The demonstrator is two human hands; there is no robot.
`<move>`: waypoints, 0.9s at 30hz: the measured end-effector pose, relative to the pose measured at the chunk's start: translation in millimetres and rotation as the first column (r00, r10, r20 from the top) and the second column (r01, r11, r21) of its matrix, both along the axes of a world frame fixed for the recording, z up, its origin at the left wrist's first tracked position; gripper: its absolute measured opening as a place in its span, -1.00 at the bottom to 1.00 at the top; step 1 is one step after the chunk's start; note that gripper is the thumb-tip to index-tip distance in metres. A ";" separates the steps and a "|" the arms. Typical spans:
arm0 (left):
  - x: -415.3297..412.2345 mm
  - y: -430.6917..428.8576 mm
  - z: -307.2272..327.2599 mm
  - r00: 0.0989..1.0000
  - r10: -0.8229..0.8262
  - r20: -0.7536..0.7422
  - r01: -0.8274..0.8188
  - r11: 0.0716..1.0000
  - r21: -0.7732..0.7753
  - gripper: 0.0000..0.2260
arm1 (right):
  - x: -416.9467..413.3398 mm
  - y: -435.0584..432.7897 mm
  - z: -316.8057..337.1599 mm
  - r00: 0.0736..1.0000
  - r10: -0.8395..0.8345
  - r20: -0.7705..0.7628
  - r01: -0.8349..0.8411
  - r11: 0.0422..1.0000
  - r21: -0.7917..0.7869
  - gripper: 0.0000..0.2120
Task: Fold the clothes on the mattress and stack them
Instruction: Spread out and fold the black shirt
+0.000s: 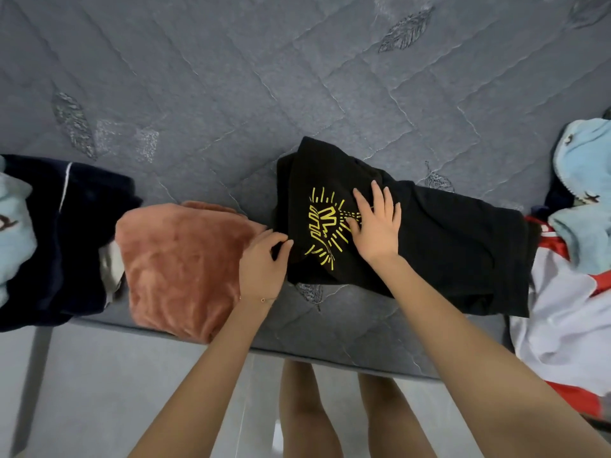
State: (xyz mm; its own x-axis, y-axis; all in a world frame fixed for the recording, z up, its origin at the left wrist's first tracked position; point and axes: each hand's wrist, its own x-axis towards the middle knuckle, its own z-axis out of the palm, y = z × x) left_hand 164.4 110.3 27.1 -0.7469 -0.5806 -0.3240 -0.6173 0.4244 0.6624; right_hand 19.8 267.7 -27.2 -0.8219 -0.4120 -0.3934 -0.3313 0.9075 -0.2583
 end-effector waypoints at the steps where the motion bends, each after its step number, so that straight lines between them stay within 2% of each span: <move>1: 2.7 0.9 1.5 1.000 0.028 -0.005 -0.028 1.000 -0.005 -0.88 | 1.3 -0.1 1.7 1.000 -0.009 0.005 0.009 1.000 -0.012 -0.43; 3: 8.7 3.3 2.6 0.998 0.054 0.031 -0.054 0.999 0.000 -0.88 | 6.3 -0.6 5.2 1.000 -0.022 0.015 0.023 0.999 -0.041 -0.43; 9: 32.0 12.1 -3.8 0.977 -0.013 0.212 0.008 1.000 0.029 -0.87 | 22.0 -1.6 9.6 0.999 -0.002 0.036 0.006 0.996 -0.093 -0.40; 13: 41.5 11.2 -6.9 0.967 -0.075 0.242 0.071 0.997 0.024 -0.80 | 23.2 1.1 7.0 0.999 0.032 0.044 -0.030 0.998 -0.048 -0.37; 17: 39.3 10.7 0.8 0.937 -0.201 0.286 0.241 0.964 -0.113 -0.74 | 21.1 5.0 11.4 0.998 0.027 0.059 -0.024 0.998 -0.056 -0.36; 21: 22.2 20.2 12.2 0.945 -0.255 0.206 0.306 0.911 -0.275 -0.66 | 18.3 10.5 24.3 0.999 0.038 0.016 -0.036 0.995 -0.097 -0.37; 27: -22.6 41.4 10.5 0.918 -0.343 0.198 0.392 0.855 -0.339 -0.59 | 10.9 44.5 42.1 0.999 0.028 -0.043 -0.029 0.999 -0.038 -0.34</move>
State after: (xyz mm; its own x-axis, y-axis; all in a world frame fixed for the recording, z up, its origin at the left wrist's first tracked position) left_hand 141.9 151.7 37.6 -0.8964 -0.3665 -0.2492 -0.4356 0.8321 0.3432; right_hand 30.6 312.2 14.9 -0.8252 -0.4498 -0.3416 -0.3685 0.8871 -0.2779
